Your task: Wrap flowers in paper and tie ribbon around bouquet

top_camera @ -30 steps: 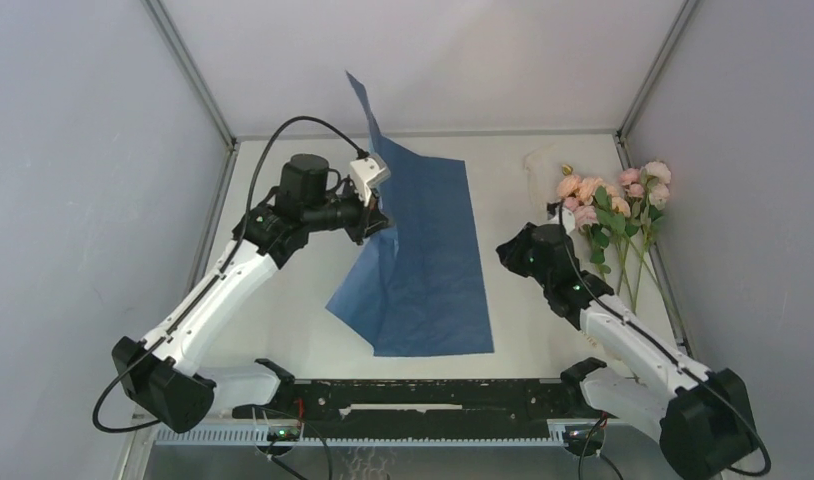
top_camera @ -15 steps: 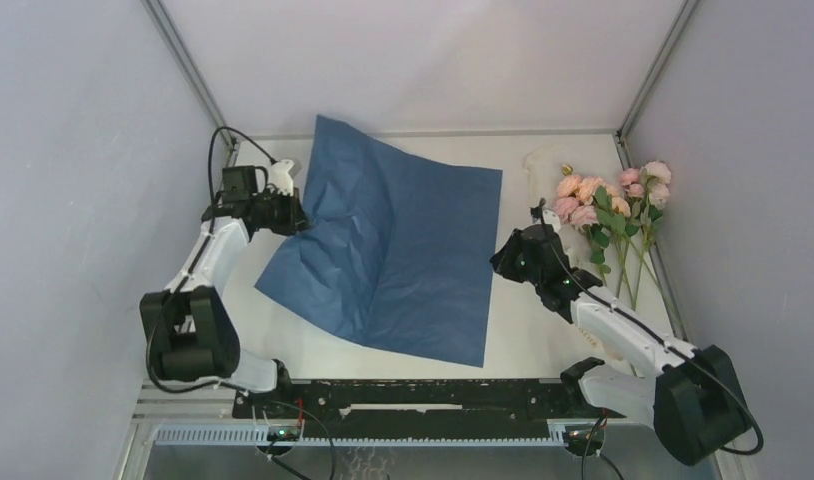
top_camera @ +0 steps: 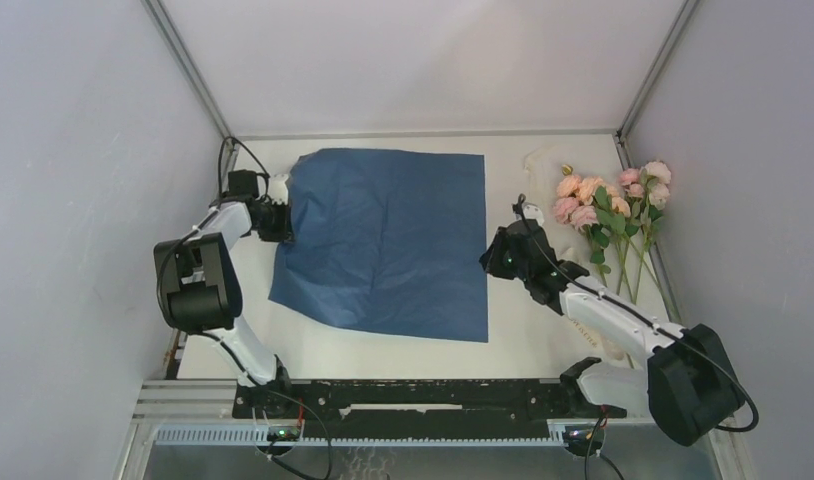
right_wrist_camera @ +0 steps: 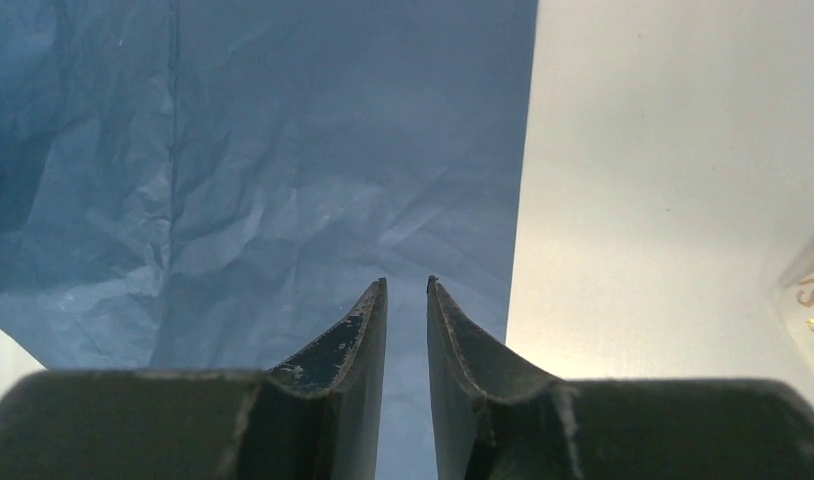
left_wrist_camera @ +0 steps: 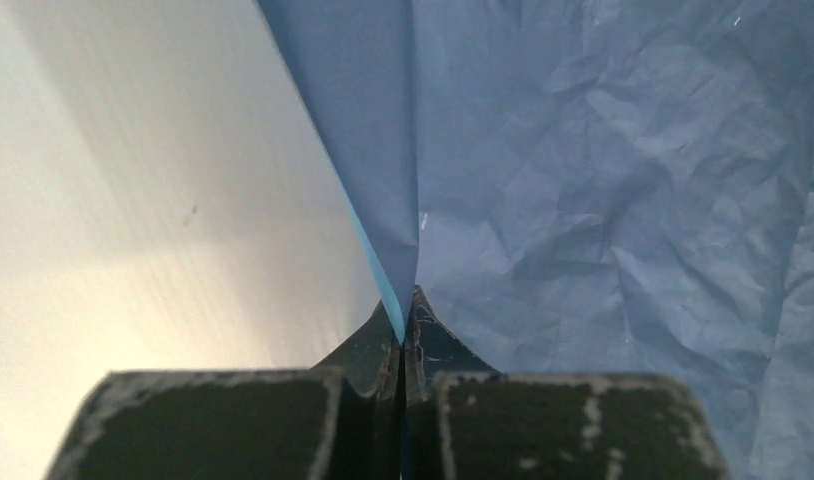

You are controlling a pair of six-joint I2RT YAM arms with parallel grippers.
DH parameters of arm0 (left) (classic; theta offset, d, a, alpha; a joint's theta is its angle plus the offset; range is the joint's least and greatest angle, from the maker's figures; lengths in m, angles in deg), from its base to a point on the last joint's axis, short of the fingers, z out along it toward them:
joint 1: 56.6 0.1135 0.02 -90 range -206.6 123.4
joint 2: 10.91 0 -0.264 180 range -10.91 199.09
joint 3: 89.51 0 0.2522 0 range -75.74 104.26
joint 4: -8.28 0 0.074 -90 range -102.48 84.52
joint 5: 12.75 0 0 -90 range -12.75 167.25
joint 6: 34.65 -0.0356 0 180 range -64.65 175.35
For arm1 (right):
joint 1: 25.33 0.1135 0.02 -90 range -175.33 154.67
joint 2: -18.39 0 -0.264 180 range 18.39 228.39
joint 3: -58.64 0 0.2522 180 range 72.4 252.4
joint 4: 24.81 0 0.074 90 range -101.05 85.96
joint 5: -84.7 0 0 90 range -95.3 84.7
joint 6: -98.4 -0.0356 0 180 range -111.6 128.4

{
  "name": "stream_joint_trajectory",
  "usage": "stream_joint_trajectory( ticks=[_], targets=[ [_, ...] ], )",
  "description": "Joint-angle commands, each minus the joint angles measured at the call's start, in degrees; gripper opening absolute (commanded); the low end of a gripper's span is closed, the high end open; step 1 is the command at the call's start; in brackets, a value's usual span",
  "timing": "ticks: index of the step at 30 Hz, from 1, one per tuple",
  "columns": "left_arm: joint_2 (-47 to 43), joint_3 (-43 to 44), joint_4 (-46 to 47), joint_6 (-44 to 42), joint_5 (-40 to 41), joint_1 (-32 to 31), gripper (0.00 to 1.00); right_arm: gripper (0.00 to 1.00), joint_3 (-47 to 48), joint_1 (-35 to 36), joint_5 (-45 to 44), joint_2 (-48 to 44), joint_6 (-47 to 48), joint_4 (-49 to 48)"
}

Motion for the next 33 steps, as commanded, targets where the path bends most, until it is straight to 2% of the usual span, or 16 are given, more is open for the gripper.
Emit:
stream_joint_trajectory(
  ticks=[1,5,8,12,17,20,23,30,33],
  targets=[
    [0.5,3.9,2.0,-3.5,2.9,0.1,0.0,0.3,3.6,2.0,-1.5,3.7,2.7,-2.3],
    [1.2,6.0,1.4,-5.1,3.4,0.0,0.0,0.34,7.9,2.2,-2.2,10.2,4.1,-0.5],
    [2.3,9.2,-0.6,-9.9,5.7,-1.7,0.0,0.37,11.9,1.2,-2.6,15.5,5.9,1.7],
    [4.9,13.7,-4.3,-20.8,14.4,-7.9,0.0,0.39,16.4,-0.4,-2.6,19.9,7.7,6.4],
    [8.2,20.1,-4.3,-37.6,22.4,-15.5,0.0,0.4,16.8,-1.4,-3.5,19.8,8.5,10.3],
    [10.0,24.0,-5.6,-44.1,21.1,-17.5,0.0,0.41,16.8,-1.1,-4.6,19.3,9.1,12.9],
    [9.8,25.7,-7.9,-49.8,15.4,-17.8,0.0,0.41,16.4,-1.2,-4.5,18.5,9.4,13.5],
    [6.8,24.1,-18.4,-63.9,13.1,-17.9,0.0,0.42,17.0,-1.3,-2.4,21.0,10.5,10.4],
    [0.8,18.7,-19.9,-67.1,10.6,-18.8,0.0,0.42,17.4,0.8,-3.2,22.2,9.3,10.4]
  ],
)
